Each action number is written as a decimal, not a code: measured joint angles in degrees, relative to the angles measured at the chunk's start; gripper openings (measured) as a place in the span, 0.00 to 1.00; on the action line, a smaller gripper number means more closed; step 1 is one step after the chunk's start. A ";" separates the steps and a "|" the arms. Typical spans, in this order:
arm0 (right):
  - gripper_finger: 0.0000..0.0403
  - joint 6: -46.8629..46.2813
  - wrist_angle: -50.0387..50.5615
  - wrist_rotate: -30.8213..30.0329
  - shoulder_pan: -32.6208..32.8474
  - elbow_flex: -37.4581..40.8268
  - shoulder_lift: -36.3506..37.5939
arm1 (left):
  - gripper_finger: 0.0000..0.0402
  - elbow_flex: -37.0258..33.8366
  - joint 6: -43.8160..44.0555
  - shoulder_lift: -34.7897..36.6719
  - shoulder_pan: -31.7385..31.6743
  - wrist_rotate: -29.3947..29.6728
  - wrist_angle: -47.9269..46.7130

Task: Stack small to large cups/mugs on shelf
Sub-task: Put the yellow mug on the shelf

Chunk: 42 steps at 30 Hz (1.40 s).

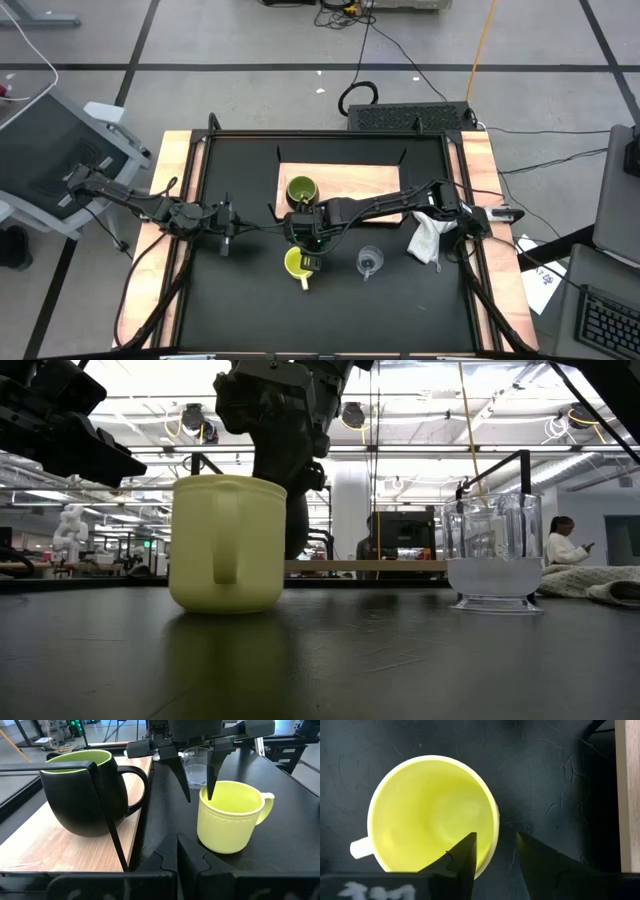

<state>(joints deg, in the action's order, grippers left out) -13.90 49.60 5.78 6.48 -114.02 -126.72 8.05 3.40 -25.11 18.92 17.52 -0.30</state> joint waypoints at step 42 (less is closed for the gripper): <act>0.00 1.55 8.37 -9.15 0.00 0.02 4.87 | 0.00 0.00 0.61 0.01 0.00 -1.60 0.17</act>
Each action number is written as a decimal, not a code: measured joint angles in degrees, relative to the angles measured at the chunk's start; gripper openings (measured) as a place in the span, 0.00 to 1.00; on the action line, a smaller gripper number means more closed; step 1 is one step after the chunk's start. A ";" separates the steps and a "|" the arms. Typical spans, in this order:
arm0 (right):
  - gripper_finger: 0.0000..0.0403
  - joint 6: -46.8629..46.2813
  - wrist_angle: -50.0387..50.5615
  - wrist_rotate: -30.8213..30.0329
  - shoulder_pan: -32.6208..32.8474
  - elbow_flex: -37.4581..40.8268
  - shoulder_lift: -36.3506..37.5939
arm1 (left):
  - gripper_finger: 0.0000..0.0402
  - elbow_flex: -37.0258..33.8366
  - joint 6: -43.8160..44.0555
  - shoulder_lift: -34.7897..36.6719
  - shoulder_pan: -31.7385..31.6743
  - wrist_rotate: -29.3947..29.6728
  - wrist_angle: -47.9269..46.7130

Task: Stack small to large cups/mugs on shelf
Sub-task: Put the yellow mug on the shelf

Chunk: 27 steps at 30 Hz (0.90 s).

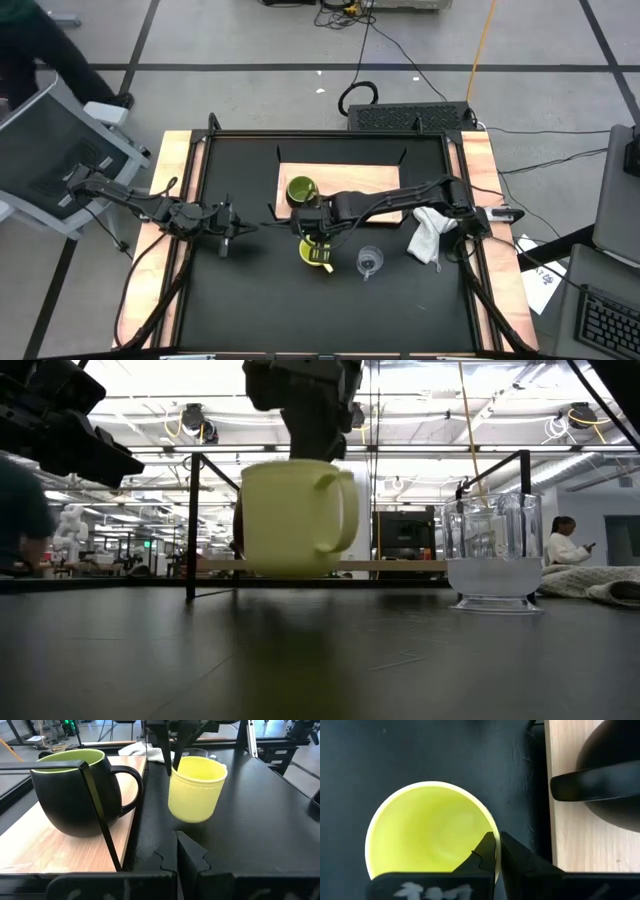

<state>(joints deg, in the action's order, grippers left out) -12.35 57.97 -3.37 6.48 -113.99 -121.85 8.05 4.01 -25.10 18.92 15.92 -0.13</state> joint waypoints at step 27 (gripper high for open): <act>0.00 0.15 -9.33 -2.57 -3.08 17.56 12.31 | 0.00 0.00 0.86 0.00 -0.01 -0.44 0.53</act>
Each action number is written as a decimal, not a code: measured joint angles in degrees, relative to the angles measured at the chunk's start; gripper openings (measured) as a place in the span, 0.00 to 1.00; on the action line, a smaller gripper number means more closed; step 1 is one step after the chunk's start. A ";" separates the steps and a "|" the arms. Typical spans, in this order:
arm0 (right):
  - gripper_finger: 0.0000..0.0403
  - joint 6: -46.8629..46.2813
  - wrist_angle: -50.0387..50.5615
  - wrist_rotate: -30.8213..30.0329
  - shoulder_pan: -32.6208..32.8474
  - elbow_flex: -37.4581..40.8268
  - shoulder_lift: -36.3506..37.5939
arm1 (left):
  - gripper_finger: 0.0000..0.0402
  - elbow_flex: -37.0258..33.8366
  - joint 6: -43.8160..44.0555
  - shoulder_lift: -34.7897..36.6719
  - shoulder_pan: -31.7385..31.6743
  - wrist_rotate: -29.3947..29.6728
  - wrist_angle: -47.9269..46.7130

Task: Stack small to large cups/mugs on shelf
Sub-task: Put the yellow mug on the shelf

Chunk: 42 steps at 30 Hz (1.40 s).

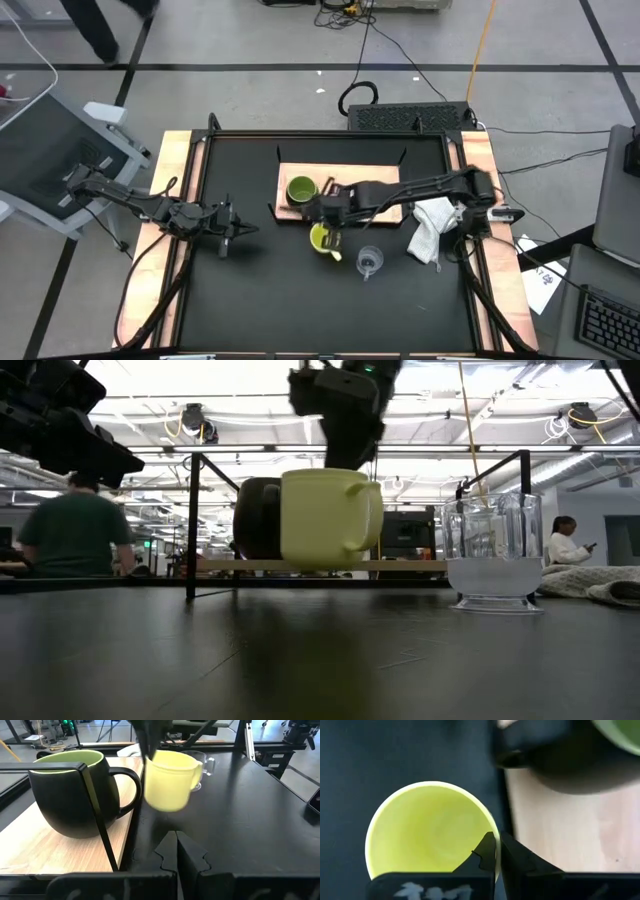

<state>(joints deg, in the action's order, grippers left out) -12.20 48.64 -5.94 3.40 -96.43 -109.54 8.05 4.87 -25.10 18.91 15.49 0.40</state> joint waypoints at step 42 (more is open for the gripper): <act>0.00 -12.39 3.08 3.07 -16.83 10.61 12.49 | 0.00 -0.02 1.09 0.00 0.01 -0.52 -0.38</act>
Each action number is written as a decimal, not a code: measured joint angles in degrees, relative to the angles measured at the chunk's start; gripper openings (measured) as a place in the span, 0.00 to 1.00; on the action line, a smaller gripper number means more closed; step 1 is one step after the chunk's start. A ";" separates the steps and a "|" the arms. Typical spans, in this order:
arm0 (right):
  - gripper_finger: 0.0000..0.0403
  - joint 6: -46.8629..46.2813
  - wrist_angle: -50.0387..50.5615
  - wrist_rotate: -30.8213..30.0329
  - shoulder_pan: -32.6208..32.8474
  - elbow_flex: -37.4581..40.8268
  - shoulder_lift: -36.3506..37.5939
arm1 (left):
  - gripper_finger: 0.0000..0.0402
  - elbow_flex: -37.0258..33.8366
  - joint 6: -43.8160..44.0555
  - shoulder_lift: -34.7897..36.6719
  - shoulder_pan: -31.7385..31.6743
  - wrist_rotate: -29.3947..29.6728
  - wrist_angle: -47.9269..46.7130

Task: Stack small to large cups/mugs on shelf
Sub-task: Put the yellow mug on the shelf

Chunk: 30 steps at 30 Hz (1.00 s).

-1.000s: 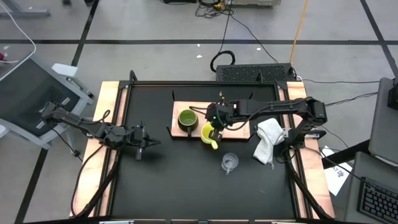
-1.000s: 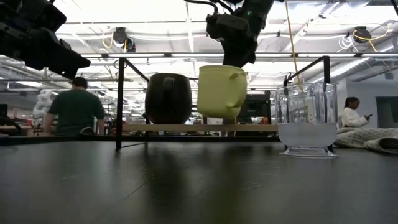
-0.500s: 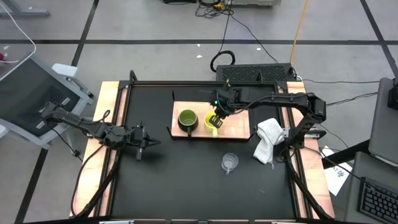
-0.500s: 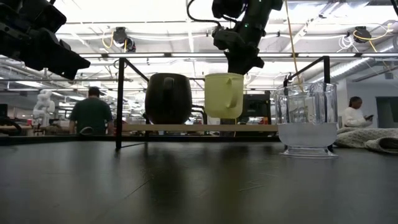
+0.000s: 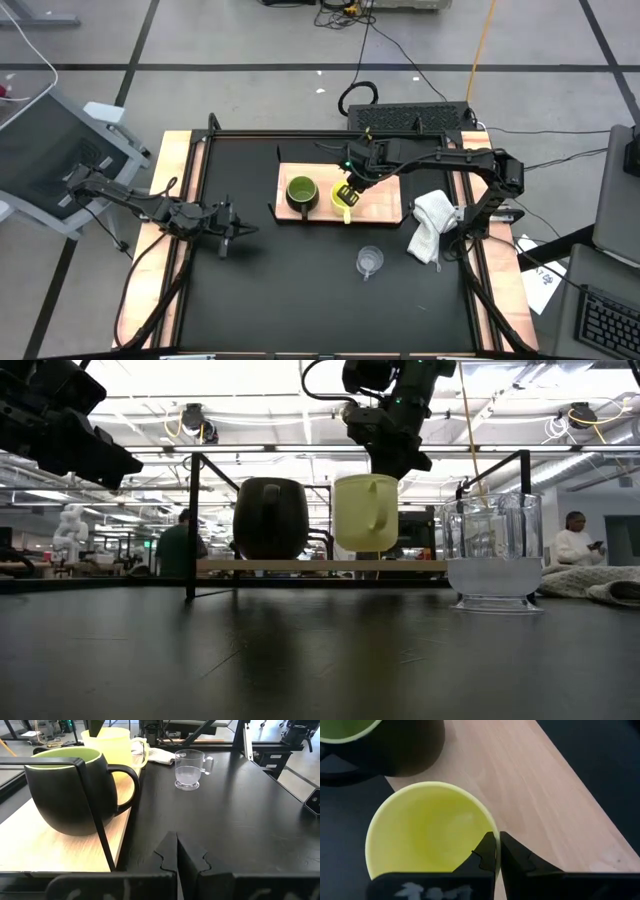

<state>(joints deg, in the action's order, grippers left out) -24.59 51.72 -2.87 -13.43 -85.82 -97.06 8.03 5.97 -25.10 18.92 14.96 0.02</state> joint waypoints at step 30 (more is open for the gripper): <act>0.00 -1.19 -3.93 -1.70 1.06 4.20 0.07 | 0.00 0.00 -1.74 -0.01 -0.01 -0.09 0.21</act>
<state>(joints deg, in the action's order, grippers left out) -25.78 47.79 -4.58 -12.37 -81.62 -96.99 8.03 4.22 -25.11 18.91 14.87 0.23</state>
